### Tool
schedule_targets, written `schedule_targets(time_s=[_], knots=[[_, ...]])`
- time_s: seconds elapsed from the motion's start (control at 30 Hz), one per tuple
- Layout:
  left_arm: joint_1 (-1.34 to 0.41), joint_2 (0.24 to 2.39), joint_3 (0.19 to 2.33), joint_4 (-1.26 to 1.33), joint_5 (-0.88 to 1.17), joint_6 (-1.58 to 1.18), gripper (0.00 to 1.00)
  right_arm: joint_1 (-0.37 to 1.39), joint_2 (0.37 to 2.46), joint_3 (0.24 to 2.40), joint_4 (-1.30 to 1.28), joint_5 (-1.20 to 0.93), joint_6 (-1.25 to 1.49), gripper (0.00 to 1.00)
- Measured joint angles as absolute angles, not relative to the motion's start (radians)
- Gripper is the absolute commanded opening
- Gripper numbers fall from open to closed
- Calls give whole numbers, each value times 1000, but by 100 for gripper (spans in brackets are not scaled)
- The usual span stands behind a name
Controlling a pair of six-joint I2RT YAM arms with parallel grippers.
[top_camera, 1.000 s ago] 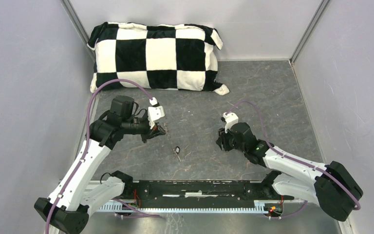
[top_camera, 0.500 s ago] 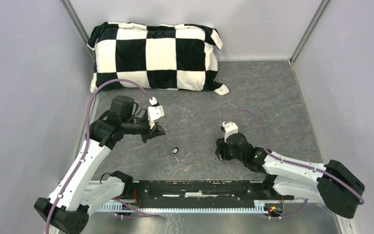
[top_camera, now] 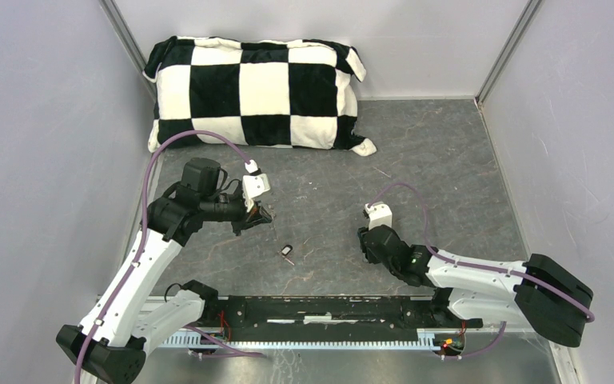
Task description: Put the keys on the keyring
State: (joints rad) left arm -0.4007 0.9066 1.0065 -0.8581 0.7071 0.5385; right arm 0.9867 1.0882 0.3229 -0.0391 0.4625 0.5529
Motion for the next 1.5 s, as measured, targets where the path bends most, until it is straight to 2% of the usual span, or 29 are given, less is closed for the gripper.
schedule_targets(time_s=[0.27,0.8,1.2,1.5], knots=[[-401,906,1007,-858,707,535,2,987,1112,323,5,485,548,32],[-401,906,1007,-858,707,535,2,986,1161,322,61,503,528,31],[-401,906,1007,-858,706,535,2,986,1126,304,88,504,495,0],[-401,906,1007,-859,704,535,2,986,989,257,126,466,421,0]])
